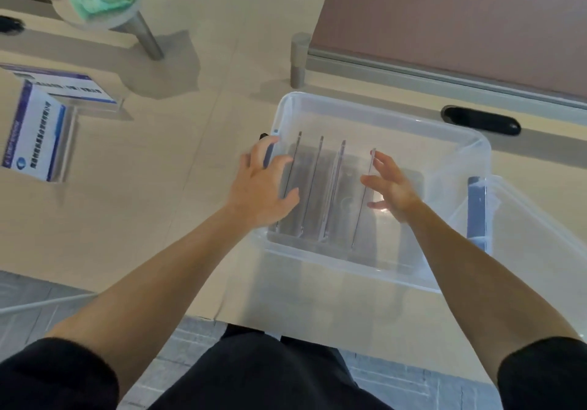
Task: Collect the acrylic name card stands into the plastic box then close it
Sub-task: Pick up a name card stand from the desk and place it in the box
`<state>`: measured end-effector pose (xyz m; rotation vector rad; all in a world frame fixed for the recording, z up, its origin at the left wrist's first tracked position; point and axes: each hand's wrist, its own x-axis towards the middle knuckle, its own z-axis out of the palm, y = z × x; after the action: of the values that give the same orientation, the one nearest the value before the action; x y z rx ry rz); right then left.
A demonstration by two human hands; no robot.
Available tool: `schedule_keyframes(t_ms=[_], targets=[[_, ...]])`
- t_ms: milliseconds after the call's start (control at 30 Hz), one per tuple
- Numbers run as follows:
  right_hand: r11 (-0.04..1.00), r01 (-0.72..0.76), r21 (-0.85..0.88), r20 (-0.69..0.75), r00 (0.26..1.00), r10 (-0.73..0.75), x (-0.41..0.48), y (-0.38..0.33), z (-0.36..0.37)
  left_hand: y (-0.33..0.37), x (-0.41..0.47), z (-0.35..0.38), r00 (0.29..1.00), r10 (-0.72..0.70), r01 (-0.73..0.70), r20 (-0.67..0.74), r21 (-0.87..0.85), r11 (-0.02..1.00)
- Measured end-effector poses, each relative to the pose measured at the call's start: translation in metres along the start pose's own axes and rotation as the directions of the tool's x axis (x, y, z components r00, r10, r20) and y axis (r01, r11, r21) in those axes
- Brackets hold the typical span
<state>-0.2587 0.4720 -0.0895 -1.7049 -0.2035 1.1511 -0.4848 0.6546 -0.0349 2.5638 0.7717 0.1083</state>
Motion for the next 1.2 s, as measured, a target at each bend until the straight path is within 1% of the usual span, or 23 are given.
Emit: schedule_keyframes(t_ms=[67,133,233,333,400,467,533,600,633,767,833,900,1000,1133,1200], targets=[[1.000,0.005,0.015,0.028,1.000,-0.005,0.002,-0.001,-0.001,0.002,-0.001,0.000,1.000,0.008,-0.007,-0.022,0.007,1.000],[1.000,0.024,-0.009,0.033,0.999,-0.023,0.003,-0.003,-0.004,0.004,-0.002,-0.001,0.999,0.022,-0.022,-0.028,0.020,1.000],[0.992,0.035,-0.119,0.045,0.999,-0.030,-0.002,-0.005,-0.013,0.005,-0.001,-0.003,1.000,0.010,-0.010,0.003,0.057,0.998],[0.970,0.051,-0.238,0.111,0.994,-0.025,-0.016,-0.007,-0.018,0.006,-0.002,-0.003,1.000,0.007,-0.008,0.010,0.136,0.991],[0.922,0.099,-0.376,0.180,0.983,-0.032,-0.024,-0.007,-0.018,0.007,-0.002,-0.003,0.999,0.039,-0.036,-0.004,0.274,0.961],[0.843,0.143,-0.518,0.246,0.969,-0.014,-0.028,-0.004,-0.017,0.009,0.000,-0.003,0.997,0.081,-0.082,0.020,0.409,0.909],[0.792,0.179,-0.584,0.281,0.960,-0.010,-0.033,0.000,-0.014,0.016,0.005,-0.003,0.980,0.179,-0.198,0.085,0.454,0.868],[0.787,0.188,-0.588,0.269,0.963,-0.029,-0.035,0.003,-0.011,0.026,0.013,-0.005,0.946,0.251,-0.320,0.206,0.456,0.830],[0.794,0.184,-0.579,0.259,0.965,-0.035,-0.035,0.004,-0.010,0.030,0.018,-0.005,0.926,0.257,-0.362,0.277,0.459,0.811],[0.834,0.185,-0.519,0.286,0.958,-0.035,-0.036,0.005,-0.007,0.041,0.027,0.003,0.855,0.255,-0.473,0.452,0.475,0.742],[0.847,0.186,-0.498,0.306,0.952,-0.029,-0.036,0.004,-0.007,0.042,0.027,0.009,0.823,0.226,-0.485,0.521,0.436,0.758],[0.843,0.189,-0.503,0.303,0.952,-0.032,-0.036,0.005,-0.006,0.042,0.028,0.010,0.810,0.201,-0.472,0.551,0.408,0.782],[0.832,0.185,-0.523,0.291,0.956,-0.029,-0.033,0.009,-0.002,0.041,0.031,0.013,0.796,0.223,-0.498,0.563,0.399,0.770],[0.836,0.193,-0.514,0.302,0.953,-0.034,-0.029,0.011,-0.002,0.042,0.031,0.016,0.764,0.210,-0.517,0.610,0.385,0.764],[0.838,0.195,-0.510,0.300,0.953,-0.039,-0.029,0.011,-0.003,0.042,0.031,0.016,0.759,0.214,-0.518,0.615,0.370,0.771]])
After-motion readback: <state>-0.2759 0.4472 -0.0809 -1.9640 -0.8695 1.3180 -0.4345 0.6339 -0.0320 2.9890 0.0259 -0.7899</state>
